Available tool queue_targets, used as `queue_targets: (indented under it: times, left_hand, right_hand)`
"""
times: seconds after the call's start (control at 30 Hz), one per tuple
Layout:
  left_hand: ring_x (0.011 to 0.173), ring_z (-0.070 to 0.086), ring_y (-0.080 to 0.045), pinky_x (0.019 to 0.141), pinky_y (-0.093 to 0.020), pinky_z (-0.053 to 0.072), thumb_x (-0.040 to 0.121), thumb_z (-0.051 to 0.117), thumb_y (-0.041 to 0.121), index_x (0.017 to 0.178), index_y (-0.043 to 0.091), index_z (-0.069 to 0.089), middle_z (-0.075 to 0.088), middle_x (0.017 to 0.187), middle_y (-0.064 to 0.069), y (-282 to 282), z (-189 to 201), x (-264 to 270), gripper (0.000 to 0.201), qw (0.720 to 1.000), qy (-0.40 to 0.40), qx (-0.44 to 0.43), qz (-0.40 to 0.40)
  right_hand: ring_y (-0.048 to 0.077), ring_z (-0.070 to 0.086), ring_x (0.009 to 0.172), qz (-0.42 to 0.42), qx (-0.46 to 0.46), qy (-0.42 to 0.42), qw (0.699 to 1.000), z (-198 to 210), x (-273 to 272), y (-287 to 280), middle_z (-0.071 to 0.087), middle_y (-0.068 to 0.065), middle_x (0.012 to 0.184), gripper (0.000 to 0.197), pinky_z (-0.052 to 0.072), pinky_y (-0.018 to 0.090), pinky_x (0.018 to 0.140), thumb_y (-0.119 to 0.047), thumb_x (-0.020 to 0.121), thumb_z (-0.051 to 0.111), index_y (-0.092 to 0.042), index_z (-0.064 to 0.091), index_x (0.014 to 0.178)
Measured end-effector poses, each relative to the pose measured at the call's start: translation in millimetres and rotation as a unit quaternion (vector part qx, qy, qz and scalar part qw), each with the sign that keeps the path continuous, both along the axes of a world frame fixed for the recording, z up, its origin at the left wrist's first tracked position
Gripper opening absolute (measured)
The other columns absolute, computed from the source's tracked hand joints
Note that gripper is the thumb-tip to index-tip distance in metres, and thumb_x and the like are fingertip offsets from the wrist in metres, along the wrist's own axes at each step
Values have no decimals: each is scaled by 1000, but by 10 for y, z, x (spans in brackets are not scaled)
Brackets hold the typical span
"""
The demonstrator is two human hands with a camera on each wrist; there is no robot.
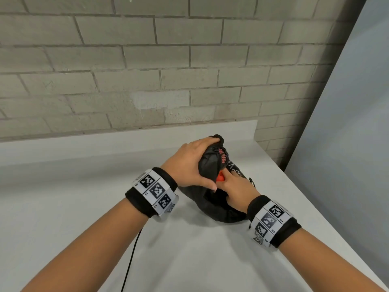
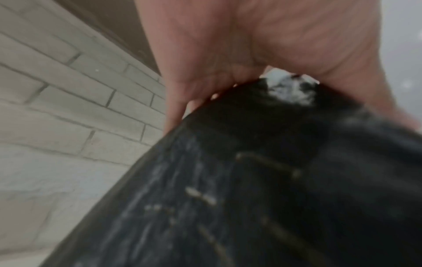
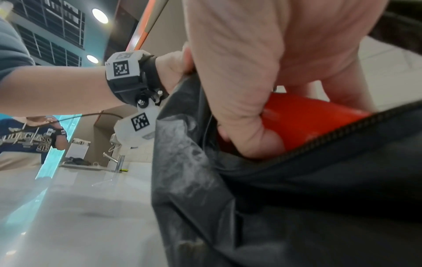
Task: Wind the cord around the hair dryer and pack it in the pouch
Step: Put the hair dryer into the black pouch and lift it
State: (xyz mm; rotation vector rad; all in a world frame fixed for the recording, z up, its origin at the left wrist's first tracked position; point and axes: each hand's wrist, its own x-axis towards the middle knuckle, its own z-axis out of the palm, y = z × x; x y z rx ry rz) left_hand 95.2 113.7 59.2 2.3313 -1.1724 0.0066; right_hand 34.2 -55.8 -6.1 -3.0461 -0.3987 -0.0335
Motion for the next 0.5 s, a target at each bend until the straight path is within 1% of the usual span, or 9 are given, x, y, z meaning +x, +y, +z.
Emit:
queue_targets:
  times: [0.07,0.13,0.2,0.27,0.3,0.37,0.43,0.47,0.5]
  left_hand:
    - [127,39,-17,108,-33,34,53,83,38,141,29,18,38,142,1,-37,-23,-24,109,999,-15,12,27]
    - [122,44,-18,104,-36,39,53,80,34,138,29,23,43,137,2,-52,-38,-26,103,999,-15,-10,50]
    - [119,46,-16,102,-35,41,51,82,35,135,26,29,47,134,3,-43,-45,-27,100,997,-14,-24,69]
    - [118,47,-16,100,-31,41,49,83,32,133,26,32,48,131,3,-20,-61,-15,98,996,-10,-37,81]
    - [117,48,-16,99,-30,42,49,82,30,132,26,32,49,129,3,2,-61,-8,97,995,-10,-43,87]
    - [115,48,-16,98,-31,43,49,81,29,131,28,33,50,128,3,68,-52,19,95,993,-16,-51,101]
    - [116,49,-18,98,-34,44,48,81,28,131,26,34,50,128,1,144,-26,50,95,990,-19,-66,121]
    - [116,49,-19,98,-34,44,49,81,26,131,25,34,50,128,0,176,-9,62,95,988,-19,-72,132]
    - [116,50,-20,98,-35,44,49,81,26,131,23,35,50,129,-1,202,2,73,95,987,-20,-76,140]
  right_hand:
    - [35,48,102,11,14,2,1000,21,-30,12,36,8,130,36,49,41,78,0,79,47,-23,55,106]
    - [35,47,102,24,24,5,999,31,-44,23,36,9,130,35,49,41,77,3,78,46,-20,53,104]
    - [35,47,104,35,33,7,999,10,-43,21,33,11,136,41,48,39,76,5,78,45,-19,49,111]
    - [34,50,104,27,106,9,994,-34,-36,-2,39,12,134,39,46,35,76,5,80,45,-17,43,112]
    - [32,54,100,8,164,16,986,-36,-42,-17,47,13,126,36,44,33,75,2,81,46,-20,38,108]
    - [28,57,97,-42,214,35,975,-82,-45,-108,54,9,118,40,46,36,80,-11,83,53,-27,28,110]
    - [26,49,111,-89,131,61,986,-160,-35,-259,48,2,127,52,40,42,96,-29,83,57,-28,27,126]
    - [28,44,116,-111,87,74,987,-193,-22,-316,43,0,133,55,37,43,99,-35,84,55,-29,28,132]
    - [30,43,117,-131,79,85,985,-213,-8,-360,41,1,134,53,37,43,98,-36,86,53,-30,31,134]
